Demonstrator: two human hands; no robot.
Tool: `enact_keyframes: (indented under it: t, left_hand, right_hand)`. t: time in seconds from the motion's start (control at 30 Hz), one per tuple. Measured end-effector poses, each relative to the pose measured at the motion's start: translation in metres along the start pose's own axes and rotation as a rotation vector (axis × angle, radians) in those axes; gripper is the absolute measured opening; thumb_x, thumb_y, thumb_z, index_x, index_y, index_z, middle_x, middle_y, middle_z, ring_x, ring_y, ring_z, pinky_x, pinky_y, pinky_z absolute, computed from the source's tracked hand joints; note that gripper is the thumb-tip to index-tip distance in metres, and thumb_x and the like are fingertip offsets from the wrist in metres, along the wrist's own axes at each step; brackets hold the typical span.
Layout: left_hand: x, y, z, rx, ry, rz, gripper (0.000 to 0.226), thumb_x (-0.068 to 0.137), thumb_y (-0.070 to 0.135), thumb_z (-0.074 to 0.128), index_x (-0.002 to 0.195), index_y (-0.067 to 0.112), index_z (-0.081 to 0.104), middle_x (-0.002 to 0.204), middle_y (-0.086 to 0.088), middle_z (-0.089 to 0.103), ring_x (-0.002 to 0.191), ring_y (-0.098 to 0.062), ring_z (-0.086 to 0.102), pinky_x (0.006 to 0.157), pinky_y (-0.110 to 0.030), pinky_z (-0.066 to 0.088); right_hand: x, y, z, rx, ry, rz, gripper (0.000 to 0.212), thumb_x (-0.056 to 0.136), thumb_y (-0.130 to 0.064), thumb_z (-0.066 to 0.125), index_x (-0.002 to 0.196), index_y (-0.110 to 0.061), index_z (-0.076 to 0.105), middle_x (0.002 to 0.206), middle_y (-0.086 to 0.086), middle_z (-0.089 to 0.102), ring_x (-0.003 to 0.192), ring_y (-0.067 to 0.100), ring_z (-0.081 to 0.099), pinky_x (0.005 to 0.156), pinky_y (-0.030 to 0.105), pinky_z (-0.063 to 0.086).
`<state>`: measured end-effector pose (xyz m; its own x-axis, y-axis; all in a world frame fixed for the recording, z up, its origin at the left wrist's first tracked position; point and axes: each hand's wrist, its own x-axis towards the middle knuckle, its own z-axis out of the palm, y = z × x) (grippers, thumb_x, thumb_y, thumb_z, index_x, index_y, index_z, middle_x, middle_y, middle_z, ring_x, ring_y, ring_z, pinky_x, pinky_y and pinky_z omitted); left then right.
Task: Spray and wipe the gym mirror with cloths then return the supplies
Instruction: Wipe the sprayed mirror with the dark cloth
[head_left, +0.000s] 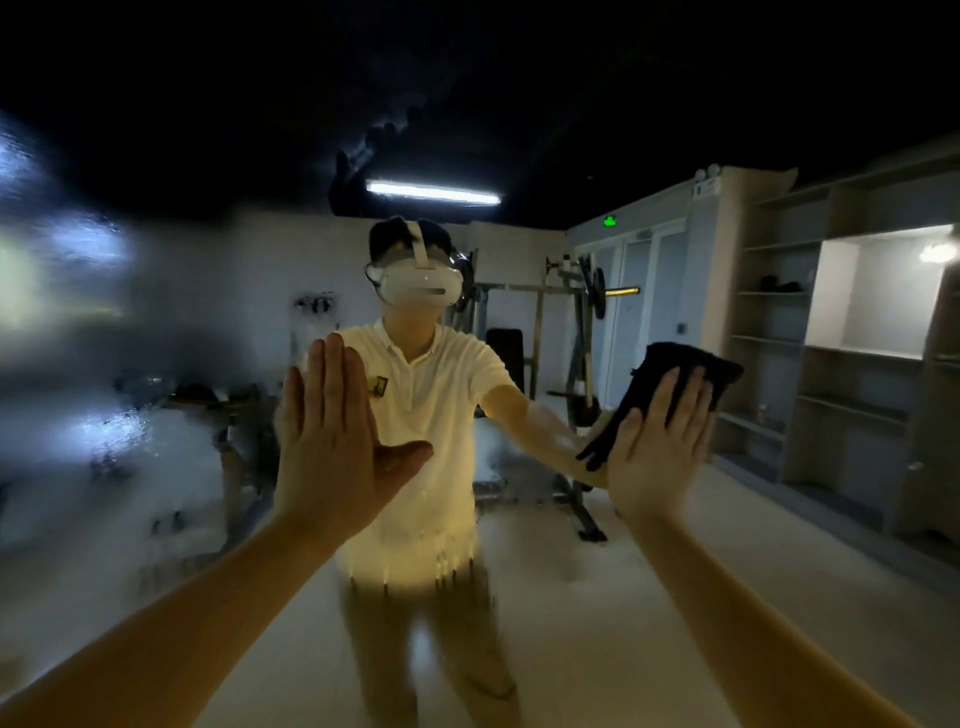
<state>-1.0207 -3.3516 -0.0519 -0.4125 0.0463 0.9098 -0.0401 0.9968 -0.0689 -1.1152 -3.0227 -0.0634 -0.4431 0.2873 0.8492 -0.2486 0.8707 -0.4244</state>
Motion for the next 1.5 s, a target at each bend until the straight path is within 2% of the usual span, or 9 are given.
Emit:
enact_keyframes:
  t: [0.3, 0.47, 0.6, 0.73, 0.9, 1.03, 1.27, 1.37, 1.5]
  left_hand:
    - [-0.023, -0.017, -0.033, -0.059, -0.002, 0.039, 0.138, 0.071, 0.076, 0.076, 0.163, -0.004, 0.012, 0.172, -0.024, 0.005, 0.160, -0.040, 0.005, 0.127, -0.061, 0.016]
    - [-0.057, -0.043, -0.039, -0.028, -0.066, -0.037, 0.139, 0.068, 0.069, 0.081, 0.165, 0.002, 0.008, 0.173, -0.019, 0.005, 0.160, -0.038, 0.006, 0.127, -0.060, 0.016]
    - [-0.074, -0.047, -0.037, -0.003, -0.067, -0.027, 0.128, 0.073, 0.048, 0.087, 0.164, 0.004, 0.010, 0.172, -0.021, 0.011, 0.158, -0.040, 0.015, 0.126, -0.059, 0.019]
    - [-0.089, -0.030, -0.027, -0.024, -0.083, 0.002, 0.117, 0.078, 0.043, 0.084, 0.164, 0.001, 0.016, 0.172, -0.021, 0.008, 0.159, -0.038, 0.012, 0.126, -0.060, 0.021]
    - [-0.096, 0.006, -0.005, -0.092, -0.124, -0.029, 0.134, 0.071, 0.065, 0.084, 0.161, -0.006, 0.016, 0.171, -0.027, 0.006, 0.159, -0.044, 0.009, 0.125, -0.063, 0.021]
    - [-0.095, 0.013, 0.006, -0.065, -0.178, -0.094, 0.145, 0.070, 0.086, 0.067, 0.160, -0.011, 0.007, 0.170, -0.030, -0.002, 0.159, -0.044, 0.001, 0.127, -0.061, 0.014]
    - [-0.096, 0.011, 0.011, -0.037, -0.192, -0.092, 0.147, 0.070, 0.091, 0.061, 0.161, -0.010, 0.004, 0.170, -0.030, -0.002, 0.159, -0.043, 0.001, 0.126, -0.062, 0.017]
    - [-0.094, 0.014, 0.003, -0.038, -0.210, -0.099, 0.143, 0.073, 0.086, 0.063, 0.161, -0.009, 0.002, 0.170, -0.030, -0.002, 0.159, -0.043, 0.001, 0.126, -0.061, 0.018]
    - [-0.102, 0.003, -0.012, -0.045, -0.221, -0.048, 0.126, 0.082, 0.057, 0.077, 0.163, -0.004, 0.002, 0.172, -0.025, -0.002, 0.160, -0.040, 0.002, 0.127, -0.060, 0.016]
  right_hand:
    - [-0.063, -0.114, 0.019, 0.032, -0.094, -0.371, 0.061, 0.110, -0.037, 0.015, 0.165, -0.016, -0.003, 0.172, 0.018, -0.002, 0.159, 0.034, -0.006, 0.128, 0.058, 0.007]
    - [-0.089, -0.172, 0.029, 0.024, -0.147, -0.571, 0.063, 0.110, -0.036, 0.026, 0.165, -0.017, 0.003, 0.172, 0.014, -0.006, 0.159, 0.034, -0.007, 0.128, 0.056, 0.002]
    - [-0.111, -0.181, 0.035, 0.071, -0.177, -0.829, 0.063, 0.104, -0.026, 0.049, 0.163, -0.018, 0.029, 0.170, 0.011, 0.021, 0.160, 0.032, 0.004, 0.129, 0.055, 0.006]
    - [-0.106, -0.133, 0.038, -0.035, -0.215, -1.095, 0.059, 0.105, -0.026, 0.048, 0.162, -0.022, 0.033, 0.169, 0.006, 0.027, 0.159, 0.029, 0.011, 0.129, 0.050, 0.008]
    - [-0.076, -0.056, 0.015, -0.198, -0.233, -0.944, 0.071, 0.101, -0.026, 0.048, 0.164, -0.020, 0.016, 0.170, 0.012, 0.018, 0.159, 0.033, 0.007, 0.129, 0.054, 0.008]
    - [-0.057, 0.001, 0.003, -0.206, -0.184, -0.647, 0.066, 0.107, -0.030, 0.036, 0.164, -0.016, 0.006, 0.171, 0.016, 0.005, 0.159, 0.033, -0.002, 0.128, 0.056, 0.014]
    - [-0.087, 0.042, 0.008, 0.006, -0.158, -0.053, 0.062, 0.110, -0.032, 0.023, 0.165, -0.008, 0.008, 0.171, 0.020, 0.002, 0.159, 0.038, 0.001, 0.126, 0.059, 0.015]
    - [-0.120, 0.019, 0.018, 0.026, -0.189, -0.103, 0.063, 0.109, -0.030, 0.027, 0.165, -0.007, 0.008, 0.172, 0.019, -0.001, 0.159, 0.037, -0.002, 0.126, 0.061, 0.015]
    - [-0.147, -0.027, 0.029, 0.052, -0.221, -0.324, 0.068, 0.108, -0.025, 0.038, 0.165, -0.016, 0.003, 0.172, 0.016, -0.002, 0.159, 0.034, -0.004, 0.127, 0.058, 0.012]
